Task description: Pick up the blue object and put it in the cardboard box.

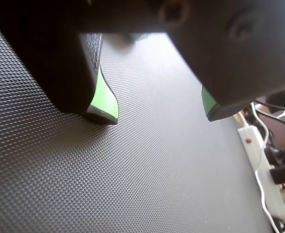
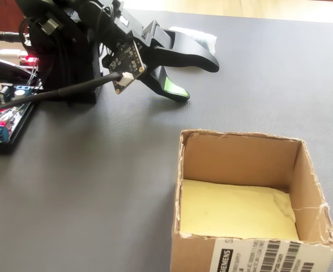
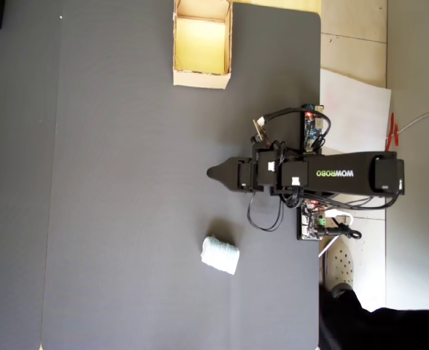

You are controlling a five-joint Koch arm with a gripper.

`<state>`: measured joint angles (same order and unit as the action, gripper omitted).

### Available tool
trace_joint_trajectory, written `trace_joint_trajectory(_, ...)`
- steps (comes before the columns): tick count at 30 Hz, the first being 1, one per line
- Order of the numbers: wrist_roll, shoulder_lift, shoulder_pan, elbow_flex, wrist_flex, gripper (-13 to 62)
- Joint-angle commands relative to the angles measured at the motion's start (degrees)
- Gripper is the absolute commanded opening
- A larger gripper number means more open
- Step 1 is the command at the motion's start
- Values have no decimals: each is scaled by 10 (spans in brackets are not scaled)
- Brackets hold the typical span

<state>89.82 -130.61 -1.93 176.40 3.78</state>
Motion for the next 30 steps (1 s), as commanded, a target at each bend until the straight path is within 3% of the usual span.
trace_joint_trajectory(1, 7, -47, 0, 23, -53, 341)
trace_joint_trajectory(30, 67, -48, 40, 21, -52, 335)
